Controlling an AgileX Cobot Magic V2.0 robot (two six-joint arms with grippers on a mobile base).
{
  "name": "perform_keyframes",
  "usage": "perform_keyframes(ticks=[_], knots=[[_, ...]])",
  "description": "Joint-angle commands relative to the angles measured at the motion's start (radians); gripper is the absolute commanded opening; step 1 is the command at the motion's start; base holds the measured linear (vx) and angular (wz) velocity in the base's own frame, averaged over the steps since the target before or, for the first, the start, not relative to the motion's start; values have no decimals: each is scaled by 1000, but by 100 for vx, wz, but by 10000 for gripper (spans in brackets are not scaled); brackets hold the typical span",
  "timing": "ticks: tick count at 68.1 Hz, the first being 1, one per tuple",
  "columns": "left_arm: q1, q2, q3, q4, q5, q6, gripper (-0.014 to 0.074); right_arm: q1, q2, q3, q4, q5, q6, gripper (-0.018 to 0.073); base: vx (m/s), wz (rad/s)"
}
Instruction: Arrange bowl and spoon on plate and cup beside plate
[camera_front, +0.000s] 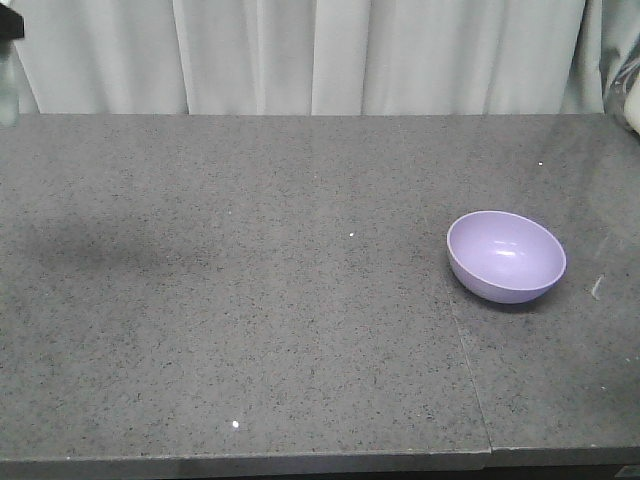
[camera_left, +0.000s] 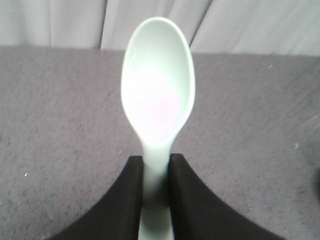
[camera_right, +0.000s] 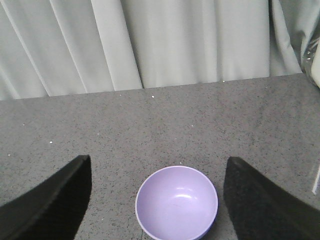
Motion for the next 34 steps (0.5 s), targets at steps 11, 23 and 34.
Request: perform_keyframes(ticks=[11,23,34], knots=[[7,-186,-27,-83,-95,21,-8,-6,299,-281,-130,159,90,542,0,0],[7,-248,-27,-80,-79,21,-8,-62,502,-347,-120,243,99,542,0,0],[6,-254,-27,-69,-63,21,-8,-149,654,-347,116,309,-44,542,0,0]])
